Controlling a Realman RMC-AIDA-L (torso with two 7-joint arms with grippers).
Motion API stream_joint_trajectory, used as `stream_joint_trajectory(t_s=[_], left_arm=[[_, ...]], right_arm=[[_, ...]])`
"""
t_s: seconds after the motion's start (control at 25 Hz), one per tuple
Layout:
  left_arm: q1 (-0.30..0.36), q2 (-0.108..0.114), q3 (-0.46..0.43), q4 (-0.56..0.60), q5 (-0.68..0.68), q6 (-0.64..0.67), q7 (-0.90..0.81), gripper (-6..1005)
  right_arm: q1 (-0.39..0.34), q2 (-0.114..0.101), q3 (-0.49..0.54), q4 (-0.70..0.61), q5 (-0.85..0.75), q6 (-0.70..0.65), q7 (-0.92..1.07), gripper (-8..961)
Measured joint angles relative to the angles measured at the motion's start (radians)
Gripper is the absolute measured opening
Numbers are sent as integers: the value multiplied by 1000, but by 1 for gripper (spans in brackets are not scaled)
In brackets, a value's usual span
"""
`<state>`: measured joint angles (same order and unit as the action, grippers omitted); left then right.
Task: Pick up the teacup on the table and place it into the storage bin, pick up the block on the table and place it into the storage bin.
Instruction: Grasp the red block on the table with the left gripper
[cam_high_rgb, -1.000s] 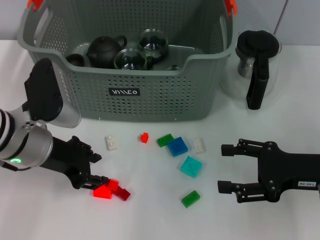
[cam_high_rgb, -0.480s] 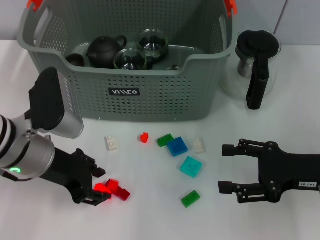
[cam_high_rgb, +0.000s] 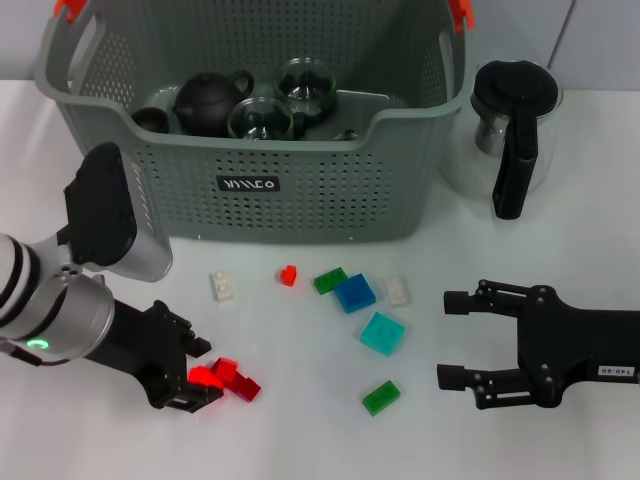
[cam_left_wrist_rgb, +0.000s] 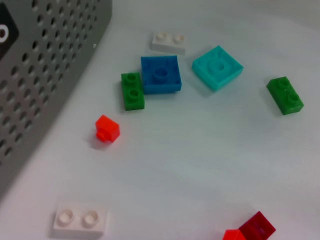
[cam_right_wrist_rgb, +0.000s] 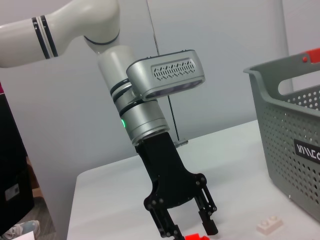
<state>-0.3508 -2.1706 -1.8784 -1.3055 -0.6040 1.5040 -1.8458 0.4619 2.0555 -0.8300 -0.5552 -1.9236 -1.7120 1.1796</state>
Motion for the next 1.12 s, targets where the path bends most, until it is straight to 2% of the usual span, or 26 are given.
stream_joint_trajectory(t_s=[0.2,0.68,1.12], left_arm=[[4,0,24,2,6,-30,-8,492],[-3,1,15,2,13,-128,-53,473],[9,-2,7,-26,-11,-66,-74,455]], right_arm=[[-3,0,0,0,0,-3,0,915],[-11,0,0,0,0,-3,0,915],[-9,0,0,0,0,-4,0,915]])
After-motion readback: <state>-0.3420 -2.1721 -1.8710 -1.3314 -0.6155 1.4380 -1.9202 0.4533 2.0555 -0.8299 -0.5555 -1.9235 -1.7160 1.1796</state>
